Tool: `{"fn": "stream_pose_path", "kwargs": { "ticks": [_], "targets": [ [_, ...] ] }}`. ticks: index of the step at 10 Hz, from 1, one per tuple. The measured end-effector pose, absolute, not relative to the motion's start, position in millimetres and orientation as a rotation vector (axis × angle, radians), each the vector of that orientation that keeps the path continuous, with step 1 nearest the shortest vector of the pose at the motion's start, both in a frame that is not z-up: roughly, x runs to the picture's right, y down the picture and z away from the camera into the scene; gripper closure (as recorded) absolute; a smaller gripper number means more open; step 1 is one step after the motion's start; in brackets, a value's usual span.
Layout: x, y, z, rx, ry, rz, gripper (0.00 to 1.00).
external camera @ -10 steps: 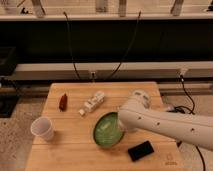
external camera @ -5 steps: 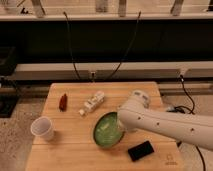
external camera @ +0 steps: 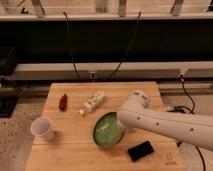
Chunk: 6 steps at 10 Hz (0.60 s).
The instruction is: Pick up the ceramic bowl
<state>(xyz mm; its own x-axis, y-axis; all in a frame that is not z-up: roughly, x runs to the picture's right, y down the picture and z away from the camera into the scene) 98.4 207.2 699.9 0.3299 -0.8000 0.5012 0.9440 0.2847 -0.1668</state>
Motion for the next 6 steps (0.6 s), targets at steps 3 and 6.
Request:
{"fn": "stream_pose_path", "kwargs": {
  "ticks": [3,6],
  "targets": [
    [97.5,207.0,699.6,-0.478,-0.349,-1.202,1.0],
    [96.2,207.1,699.0,-0.478,-0.348,-1.208,1.0]
  ]
}}
